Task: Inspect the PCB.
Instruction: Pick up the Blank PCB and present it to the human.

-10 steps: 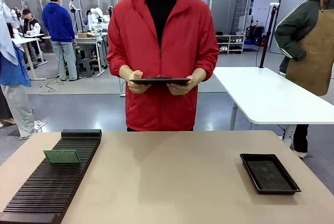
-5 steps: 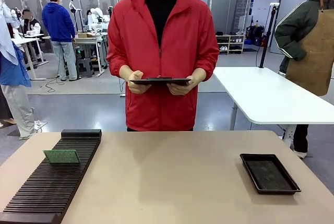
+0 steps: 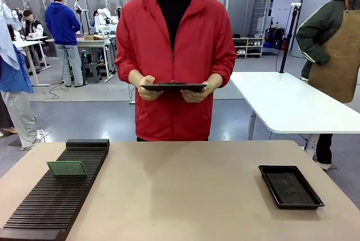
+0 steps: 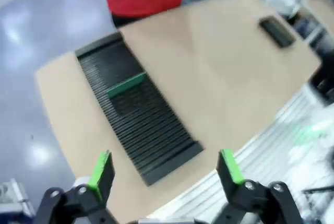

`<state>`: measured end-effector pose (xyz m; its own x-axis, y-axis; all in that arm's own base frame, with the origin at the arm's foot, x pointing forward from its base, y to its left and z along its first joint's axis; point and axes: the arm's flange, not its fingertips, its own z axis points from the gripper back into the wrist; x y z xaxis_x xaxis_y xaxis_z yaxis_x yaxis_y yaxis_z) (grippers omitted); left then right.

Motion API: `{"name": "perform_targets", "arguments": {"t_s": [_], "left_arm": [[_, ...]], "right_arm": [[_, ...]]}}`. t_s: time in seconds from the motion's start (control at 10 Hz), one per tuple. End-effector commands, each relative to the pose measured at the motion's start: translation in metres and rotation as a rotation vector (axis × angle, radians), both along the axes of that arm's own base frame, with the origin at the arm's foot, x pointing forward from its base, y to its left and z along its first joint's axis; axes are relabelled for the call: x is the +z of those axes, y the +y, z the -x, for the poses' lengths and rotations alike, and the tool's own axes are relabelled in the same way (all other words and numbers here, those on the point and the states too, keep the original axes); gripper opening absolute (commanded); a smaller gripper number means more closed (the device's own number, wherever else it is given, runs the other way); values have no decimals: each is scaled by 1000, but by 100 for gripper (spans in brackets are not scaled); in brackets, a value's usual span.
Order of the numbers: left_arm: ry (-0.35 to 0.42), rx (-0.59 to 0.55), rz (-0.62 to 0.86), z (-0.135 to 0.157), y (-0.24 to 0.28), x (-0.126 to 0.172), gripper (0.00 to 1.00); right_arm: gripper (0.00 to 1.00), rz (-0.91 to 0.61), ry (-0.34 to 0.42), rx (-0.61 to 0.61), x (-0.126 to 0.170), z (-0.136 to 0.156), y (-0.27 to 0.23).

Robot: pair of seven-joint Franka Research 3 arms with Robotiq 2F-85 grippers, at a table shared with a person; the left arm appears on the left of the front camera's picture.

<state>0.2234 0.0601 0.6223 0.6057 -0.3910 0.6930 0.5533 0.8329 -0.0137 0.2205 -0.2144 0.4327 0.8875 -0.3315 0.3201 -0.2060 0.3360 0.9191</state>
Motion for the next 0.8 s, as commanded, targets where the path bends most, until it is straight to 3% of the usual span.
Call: {"name": "perform_targets", "arguments": {"t_s": [0.0,0.1,0.2,0.4,0.7], "left_arm": [[28,-84,-311,-60,-29,-14,100],[33,-121,-394,-81,-48,-18,100],[54,-88,-508,-101,-62,-27,100],[52,-175,-631,-132,-89,-57,100],[119,-249,-619,-147,-102,-95,100]], "right_arm": [[100,-6,-15,-1,1,1,-1],[100,-6,-15,-1,1,1,-1],[100,-6,-15,-1,1,1,-1],[100,-6,-15,-1,1,1,-1],[100,-6,-15,-1,1,1,-1]]}}
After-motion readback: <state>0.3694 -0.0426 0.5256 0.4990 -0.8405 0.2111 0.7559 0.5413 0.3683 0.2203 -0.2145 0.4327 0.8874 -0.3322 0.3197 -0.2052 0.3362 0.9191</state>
